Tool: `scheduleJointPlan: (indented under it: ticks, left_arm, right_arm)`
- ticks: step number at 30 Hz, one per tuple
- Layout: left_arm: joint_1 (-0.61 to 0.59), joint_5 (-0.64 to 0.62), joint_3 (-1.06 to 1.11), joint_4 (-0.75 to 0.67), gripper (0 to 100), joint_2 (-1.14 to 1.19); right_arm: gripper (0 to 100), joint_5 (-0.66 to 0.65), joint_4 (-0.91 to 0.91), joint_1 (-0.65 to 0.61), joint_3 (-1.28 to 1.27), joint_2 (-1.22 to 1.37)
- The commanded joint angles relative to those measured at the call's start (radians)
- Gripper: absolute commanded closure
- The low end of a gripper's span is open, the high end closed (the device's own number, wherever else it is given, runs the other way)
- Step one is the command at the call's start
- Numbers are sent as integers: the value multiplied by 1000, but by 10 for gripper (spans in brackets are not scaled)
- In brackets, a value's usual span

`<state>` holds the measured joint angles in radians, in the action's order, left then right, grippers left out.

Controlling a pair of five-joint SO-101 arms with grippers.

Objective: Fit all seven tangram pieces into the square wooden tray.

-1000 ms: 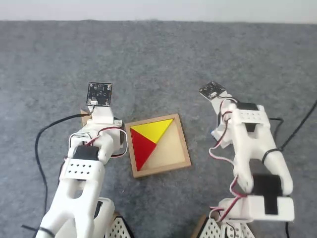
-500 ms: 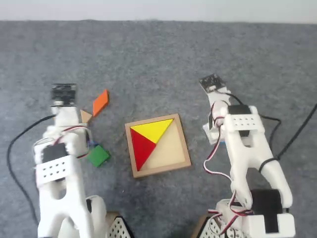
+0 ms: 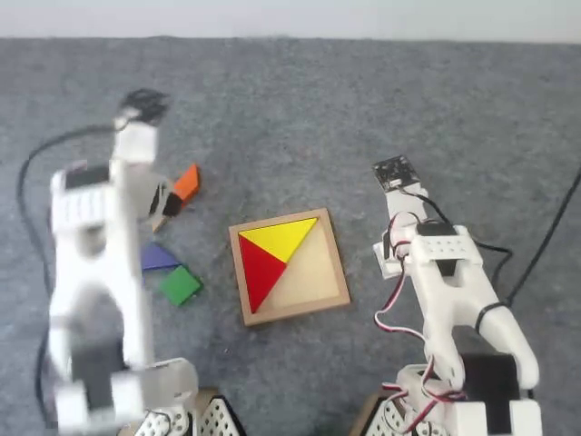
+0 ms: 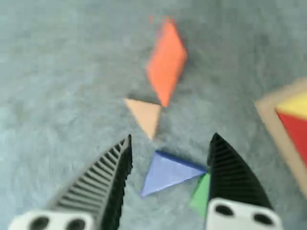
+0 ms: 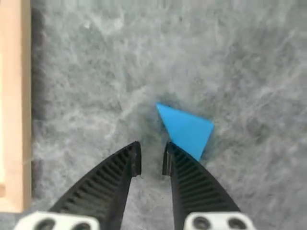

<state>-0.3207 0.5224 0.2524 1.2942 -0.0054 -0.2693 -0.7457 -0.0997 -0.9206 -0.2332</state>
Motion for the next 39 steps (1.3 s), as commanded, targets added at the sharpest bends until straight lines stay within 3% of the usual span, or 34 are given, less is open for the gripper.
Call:
scheduleJointPlan:
  ticks: [1, 9, 14, 26, 32, 36, 39]
  left_arm:
    - [51, 181, -367, 147, 750, 296]
    - [84, 374, -792, 169, 749, 664]
    - [77, 505, -1040, 307, 749, 855]
    - [48, 537, -1549, 463, 750, 1277]
    - [43, 539, -1526, 463, 763, 1266]
    - [40, 539, -1449, 463, 896, 1218]
    - [44, 508, -1343, 462, 917, 1154]
  right_arm:
    - [910, 14, 21, 24, 6, -56]
    - [910, 9, 21, 22, 6, -54]
    - [910, 9, 36, 21, -2, -56]
    - [910, 8, 41, 21, -3, -56]
    - [911, 8, 41, 21, -3, -56]
    - [911, 8, 41, 21, -3, -54]
    - [911, 8, 42, 21, -3, -54]
